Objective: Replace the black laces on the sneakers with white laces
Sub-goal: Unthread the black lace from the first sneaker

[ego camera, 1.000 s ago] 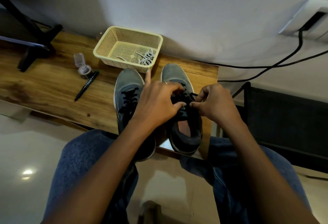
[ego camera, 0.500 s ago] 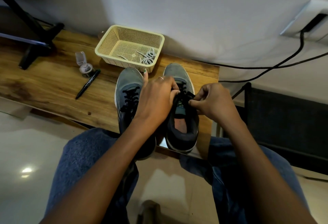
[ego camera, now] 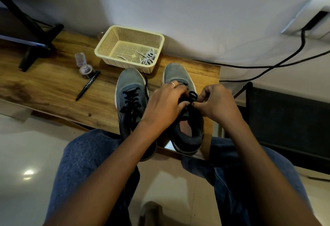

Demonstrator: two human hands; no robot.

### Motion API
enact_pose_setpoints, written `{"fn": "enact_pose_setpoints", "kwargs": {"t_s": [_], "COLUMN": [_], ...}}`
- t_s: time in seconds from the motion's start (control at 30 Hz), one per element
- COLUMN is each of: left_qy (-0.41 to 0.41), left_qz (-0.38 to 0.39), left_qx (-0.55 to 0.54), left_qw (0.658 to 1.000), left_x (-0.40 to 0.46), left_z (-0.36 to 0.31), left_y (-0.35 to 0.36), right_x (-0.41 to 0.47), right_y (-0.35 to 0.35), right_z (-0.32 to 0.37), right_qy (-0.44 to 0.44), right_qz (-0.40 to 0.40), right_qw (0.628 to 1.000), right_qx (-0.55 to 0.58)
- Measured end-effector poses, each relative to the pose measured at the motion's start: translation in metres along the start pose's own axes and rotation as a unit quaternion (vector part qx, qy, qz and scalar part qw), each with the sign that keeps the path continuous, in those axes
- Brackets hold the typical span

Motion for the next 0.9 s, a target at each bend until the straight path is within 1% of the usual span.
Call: {"fn": "enact_pose_setpoints", "kwargs": {"t_s": [0.07,0.17,0.33,0.4,0.53,0.57,0.77,0.83,0.9], "left_qy": [-0.006,-0.027,-0.103,-0.115,-0.051,-0.041,-0.043,-0.029,-0.005], "left_qz": [-0.026,-0.042,-0.087,-0.084,0.006,0.016,-0.030,-0.041,-0.031], "left_qx": [-0.015,-0.042,-0.096,-0.096,-0.060,-0.058,-0.063,-0.068,-0.065], "left_qw": [1.000,0.998,0.986,0.985,0.997,0.997,0.997,0.996,0.997], "left_x": [0.001,0.002,0.008,0.008,0.005,0.004,0.002,0.002,0.001], "left_z": [0.001,0.006,0.034,0.039,0.018,0.015,0.012,0.008,0.004], "left_y": [-0.010,-0.019,-0.034,-0.031,-0.005,-0.002,-0.009,-0.013,-0.010], "right_x": [0.000,0.000,0.000,0.000,-0.001,-0.001,-0.002,-0.002,-0.002], "right_y": [0.001,0.002,0.002,0.005,0.004,0.004,0.003,0.003,0.004], "right_z": [0.000,-0.002,-0.003,0.000,0.002,0.002,0.006,0.006,0.006], "right_qy": [0.002,0.008,0.017,0.013,0.001,0.000,-0.004,-0.006,-0.007], "right_qz": [0.002,-0.001,-0.013,-0.005,0.003,0.003,0.006,0.008,0.008], "right_qw": [1.000,1.000,0.999,0.999,1.000,1.000,1.000,1.000,1.000], "right_qx": [0.004,0.020,0.049,0.044,0.020,0.015,0.001,-0.006,-0.006]}}
Point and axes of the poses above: each hand's wrist, its own x-axis towards the middle knuckle, its own y-axis out of the palm, z = x × y, the point moved 10 cm from there along x, towards the middle knuckle, and after that the axes turned 15 degrees about -y, right-handed, at the moved point
